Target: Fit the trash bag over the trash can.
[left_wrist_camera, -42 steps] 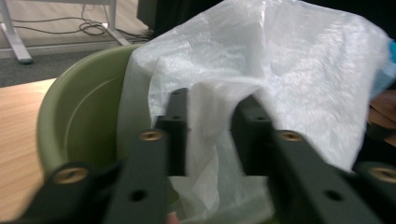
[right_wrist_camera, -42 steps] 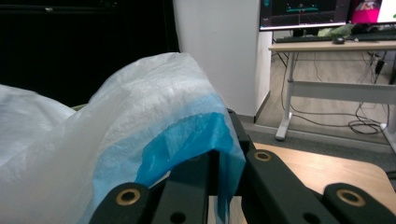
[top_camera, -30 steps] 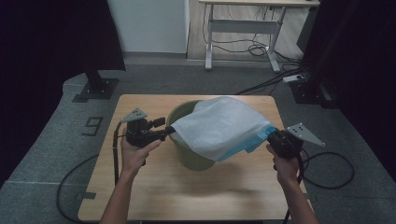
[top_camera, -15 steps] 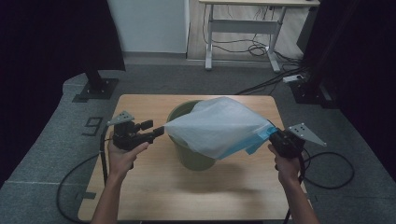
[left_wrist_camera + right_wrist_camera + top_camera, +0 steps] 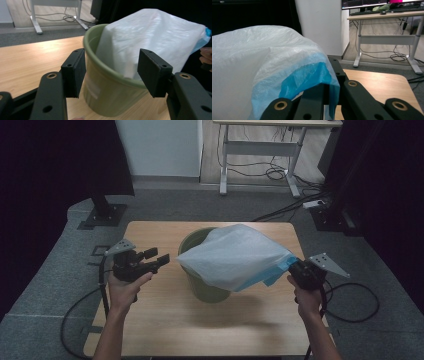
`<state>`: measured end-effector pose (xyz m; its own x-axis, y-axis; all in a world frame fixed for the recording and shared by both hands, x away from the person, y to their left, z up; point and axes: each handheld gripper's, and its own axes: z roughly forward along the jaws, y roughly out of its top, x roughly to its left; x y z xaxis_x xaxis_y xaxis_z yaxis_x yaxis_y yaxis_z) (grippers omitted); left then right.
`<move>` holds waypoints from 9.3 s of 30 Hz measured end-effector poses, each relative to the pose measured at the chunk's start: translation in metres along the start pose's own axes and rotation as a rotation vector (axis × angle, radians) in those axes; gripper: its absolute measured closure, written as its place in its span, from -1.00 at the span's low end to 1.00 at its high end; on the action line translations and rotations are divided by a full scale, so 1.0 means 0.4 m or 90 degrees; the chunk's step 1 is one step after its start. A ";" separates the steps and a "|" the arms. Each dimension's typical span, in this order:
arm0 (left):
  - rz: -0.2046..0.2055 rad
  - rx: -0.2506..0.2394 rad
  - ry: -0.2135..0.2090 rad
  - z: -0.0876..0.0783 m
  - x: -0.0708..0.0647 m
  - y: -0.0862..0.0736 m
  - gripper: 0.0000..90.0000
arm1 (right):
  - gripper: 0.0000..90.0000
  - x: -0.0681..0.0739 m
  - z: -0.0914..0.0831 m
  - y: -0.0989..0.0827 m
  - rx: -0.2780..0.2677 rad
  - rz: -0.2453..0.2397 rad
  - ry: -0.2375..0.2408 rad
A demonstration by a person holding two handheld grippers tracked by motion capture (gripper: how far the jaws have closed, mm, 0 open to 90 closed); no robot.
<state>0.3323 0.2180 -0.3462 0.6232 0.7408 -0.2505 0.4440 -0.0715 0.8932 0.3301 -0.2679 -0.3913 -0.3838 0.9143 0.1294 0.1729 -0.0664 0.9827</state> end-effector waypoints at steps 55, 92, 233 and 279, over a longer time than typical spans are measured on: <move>0.140 0.084 -0.119 0.290 -0.269 -0.012 0.48 | 0.96 0.148 0.053 -0.020 0.022 -0.027 0.113; 0.094 0.037 -0.146 0.271 -0.212 0.018 1.00 | -0.08 0.096 -0.055 -0.080 0.048 -0.064 0.091; 0.069 -0.017 -0.114 0.229 -0.162 0.014 1.00 | 0.75 0.159 0.051 -0.087 0.101 -0.007 0.121; 0.073 -0.047 -0.057 0.181 -0.115 0.032 1.00 | 0.97 0.104 0.007 -0.071 0.046 -0.024 0.123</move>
<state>0.3561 0.1347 -0.3503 0.7228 0.6685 -0.1751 0.3209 -0.1004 0.9418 0.3117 -0.2268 -0.4140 -0.5564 0.8219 0.1219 0.2170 0.0021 0.9762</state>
